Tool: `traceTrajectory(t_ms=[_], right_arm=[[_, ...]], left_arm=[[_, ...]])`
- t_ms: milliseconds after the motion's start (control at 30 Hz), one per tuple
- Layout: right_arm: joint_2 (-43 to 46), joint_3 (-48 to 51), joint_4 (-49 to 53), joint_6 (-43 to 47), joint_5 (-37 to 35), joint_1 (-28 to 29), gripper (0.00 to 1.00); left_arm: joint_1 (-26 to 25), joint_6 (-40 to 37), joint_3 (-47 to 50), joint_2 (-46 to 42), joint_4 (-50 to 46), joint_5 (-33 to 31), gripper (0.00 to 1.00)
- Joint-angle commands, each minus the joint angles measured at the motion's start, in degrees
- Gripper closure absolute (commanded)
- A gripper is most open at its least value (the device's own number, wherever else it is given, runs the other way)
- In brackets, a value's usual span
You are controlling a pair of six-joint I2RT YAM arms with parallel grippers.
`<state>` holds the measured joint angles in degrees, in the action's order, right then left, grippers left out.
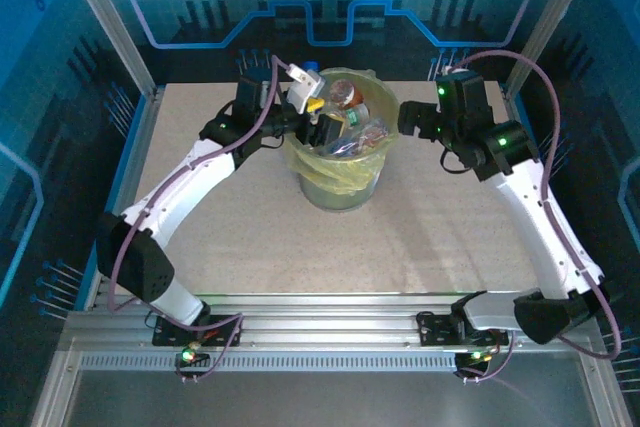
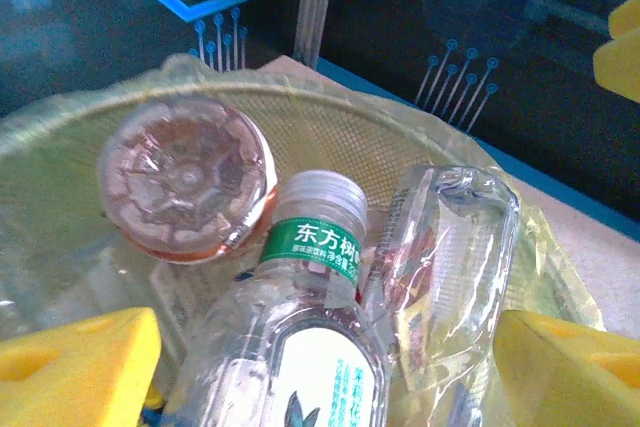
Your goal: Put the plastic bottles in the bin
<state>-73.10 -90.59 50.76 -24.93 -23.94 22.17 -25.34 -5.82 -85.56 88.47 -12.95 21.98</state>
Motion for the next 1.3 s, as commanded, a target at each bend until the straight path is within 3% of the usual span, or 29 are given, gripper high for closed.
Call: traceTrajectory(t_ms=[0, 167, 433, 567, 833, 1267], right_arm=[[5.3, 4.8, -4.2, 1.9, -4.7, -0.8, 0.00], [11.9, 13.9, -7.7, 2.6, -11.3, -1.6, 0.00], [15.6, 28.1, -12.6, 4.5, -18.5, -2.9, 0.00], [14.4, 32.0, -13.7, 5.1, -18.9, -4.4, 0.00], [17.5, 46.2, -31.5, 12.0, -15.5, -5.6, 0.00], [17.7, 62.6, -53.9, 19.3, -7.9, -8.3, 0.00]], left_arm=[[-0.1, 1.2, 1.9, -7.3, 2.3, -4.4, 0.01], [0.1, 4.0, 9.1, -15.7, 5.0, -15.4, 0.01], [0.8, 10.0, 31.0, -33.4, 11.1, -44.2, 0.01], [2.2, 11.7, 42.2, -42.1, 12.4, -54.7, 0.01], [8.9, 16.1, 58.8, -51.6, 14.2, -57.5, 0.01], [15.7, 14.1, 71.2, -45.2, 31.2, -52.2, 0.01]])
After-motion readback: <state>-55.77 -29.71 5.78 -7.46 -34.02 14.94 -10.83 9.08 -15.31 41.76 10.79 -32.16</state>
